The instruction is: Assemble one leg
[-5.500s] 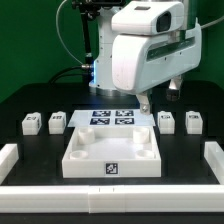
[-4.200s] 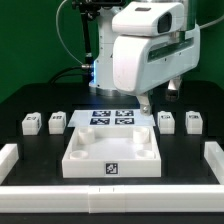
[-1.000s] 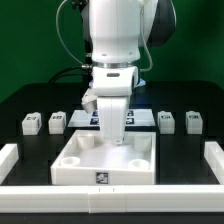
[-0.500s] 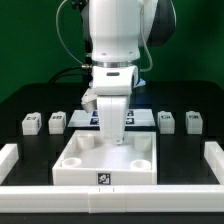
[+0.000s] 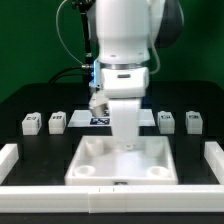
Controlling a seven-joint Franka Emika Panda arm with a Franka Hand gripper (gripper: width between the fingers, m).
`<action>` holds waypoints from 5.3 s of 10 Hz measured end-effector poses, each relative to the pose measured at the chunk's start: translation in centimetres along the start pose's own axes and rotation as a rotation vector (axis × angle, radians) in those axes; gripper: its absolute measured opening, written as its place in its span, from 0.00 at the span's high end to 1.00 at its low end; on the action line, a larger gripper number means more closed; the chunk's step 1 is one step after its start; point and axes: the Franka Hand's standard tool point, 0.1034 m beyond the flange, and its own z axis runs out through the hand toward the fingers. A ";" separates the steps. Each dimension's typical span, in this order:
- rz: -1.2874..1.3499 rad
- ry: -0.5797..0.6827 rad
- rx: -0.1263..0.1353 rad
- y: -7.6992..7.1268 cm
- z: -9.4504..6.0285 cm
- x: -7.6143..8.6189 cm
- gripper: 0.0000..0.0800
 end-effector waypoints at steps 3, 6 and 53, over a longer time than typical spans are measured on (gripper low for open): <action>0.009 -0.013 0.046 0.0 0.1 2.9 0.93; -0.004 -0.009 0.046 -0.1 0.3 2.7 0.83; 1.601 -0.721 0.691 -12.5 0.7 11.9 0.64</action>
Offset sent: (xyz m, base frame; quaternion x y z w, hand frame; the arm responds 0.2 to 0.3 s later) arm 0.0179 0.0445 -0.0042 0.0042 0.0371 -0.0387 0.9986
